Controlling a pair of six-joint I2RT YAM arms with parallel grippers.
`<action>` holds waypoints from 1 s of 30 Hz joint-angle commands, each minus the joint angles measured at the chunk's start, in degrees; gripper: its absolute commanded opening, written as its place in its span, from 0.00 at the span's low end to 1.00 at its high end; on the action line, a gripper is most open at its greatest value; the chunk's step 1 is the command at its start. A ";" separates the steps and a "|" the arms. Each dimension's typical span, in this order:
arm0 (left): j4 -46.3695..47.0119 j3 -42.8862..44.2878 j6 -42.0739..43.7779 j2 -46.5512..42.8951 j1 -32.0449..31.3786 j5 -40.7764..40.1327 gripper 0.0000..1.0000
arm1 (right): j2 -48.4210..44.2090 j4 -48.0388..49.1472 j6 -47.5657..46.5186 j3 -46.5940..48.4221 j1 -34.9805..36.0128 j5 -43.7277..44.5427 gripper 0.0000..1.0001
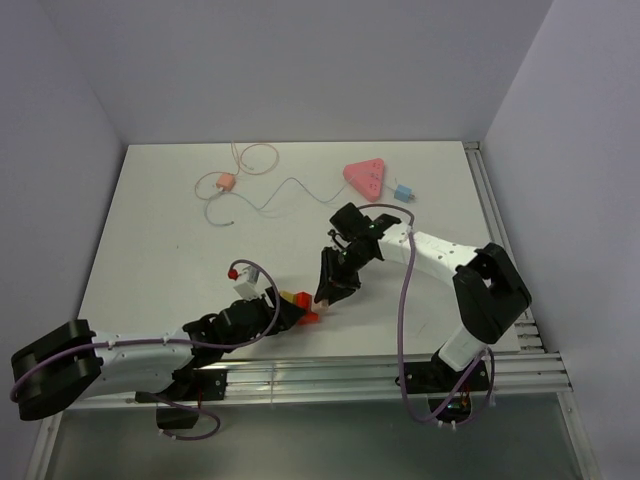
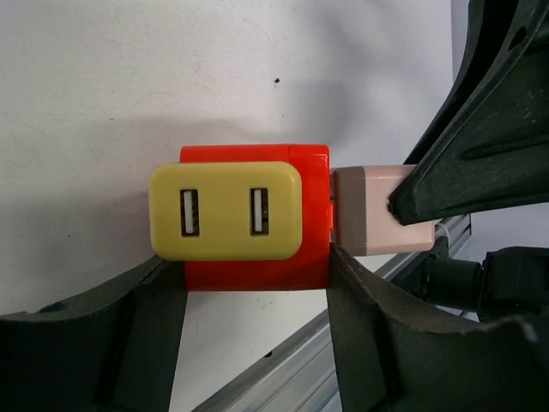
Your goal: Insert the plug
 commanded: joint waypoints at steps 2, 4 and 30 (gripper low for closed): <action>-2.96 0.41 0.84 4.48 -0.59 6.62 0.00 | 4.99 -0.06 -4.17 3.36 2.00 4.69 0.00; -2.16 -0.21 -0.38 4.57 -0.59 6.28 0.00 | 6.84 -0.24 -4.88 3.89 2.09 4.87 0.00; -24.64 5.49 1.89 -4.48 -0.94 -2.77 0.00 | 0.18 8.30 -2.77 6.44 3.85 20.06 0.72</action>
